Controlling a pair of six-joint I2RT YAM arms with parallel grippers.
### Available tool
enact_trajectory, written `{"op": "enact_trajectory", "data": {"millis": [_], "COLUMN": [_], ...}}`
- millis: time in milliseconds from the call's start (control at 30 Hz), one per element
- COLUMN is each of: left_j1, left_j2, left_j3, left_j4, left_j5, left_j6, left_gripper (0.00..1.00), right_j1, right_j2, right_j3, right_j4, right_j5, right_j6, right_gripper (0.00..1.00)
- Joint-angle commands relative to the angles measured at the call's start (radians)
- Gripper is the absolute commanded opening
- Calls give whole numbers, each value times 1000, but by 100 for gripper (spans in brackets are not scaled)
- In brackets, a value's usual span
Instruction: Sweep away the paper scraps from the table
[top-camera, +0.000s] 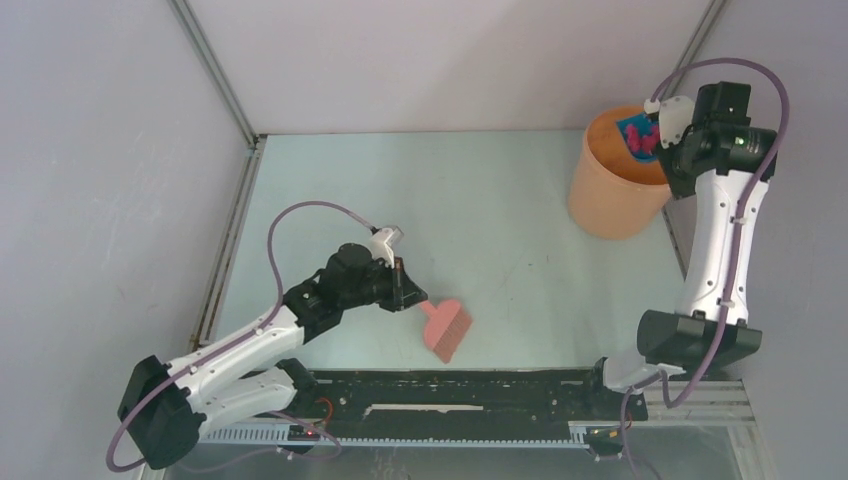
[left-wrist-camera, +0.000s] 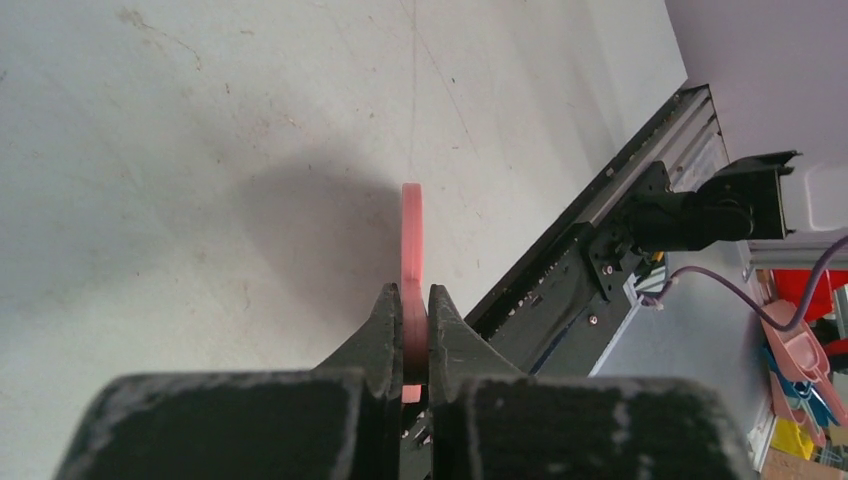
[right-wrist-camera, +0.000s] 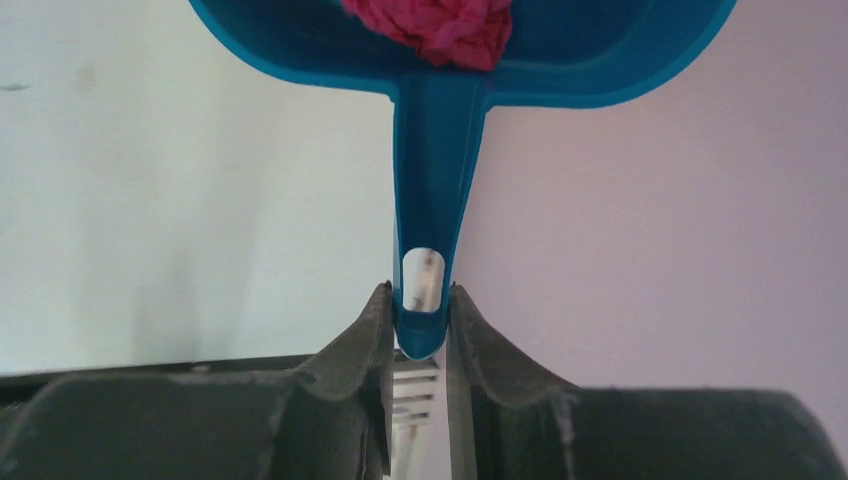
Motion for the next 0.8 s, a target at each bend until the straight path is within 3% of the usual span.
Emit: {"op": "enact_trajectory", "data": {"millis": [0, 167, 333, 433, 567, 767], "left_j1": [-4, -5, -5, -4, -4, -4], "left_j2": [-72, -122, -126, -139, -175, -208], "left_j3": [-23, -43, -41, -43, -54, -41], "left_j4": [52, 34, 32, 16, -3, -44], "left_j5": [42, 31, 54, 60, 49, 31], "left_j6": [0, 13, 17, 22, 32, 54], "left_gripper": [0, 0, 0, 0, 0, 0], "right_j1": [-7, 17, 100, 153, 153, 152], "right_j2": [87, 132, 75, -22, -189, -185], "right_j3": [101, 117, 41, -178, -647, -647], "right_j4": [-9, 94, 478, 766, 1449, 1372], "right_j5": [338, 603, 774, 815, 763, 823], "right_j6": [-55, -274, -671, -965, -1482, -1436], "right_gripper": [0, 0, 0, 0, 0, 0]}}
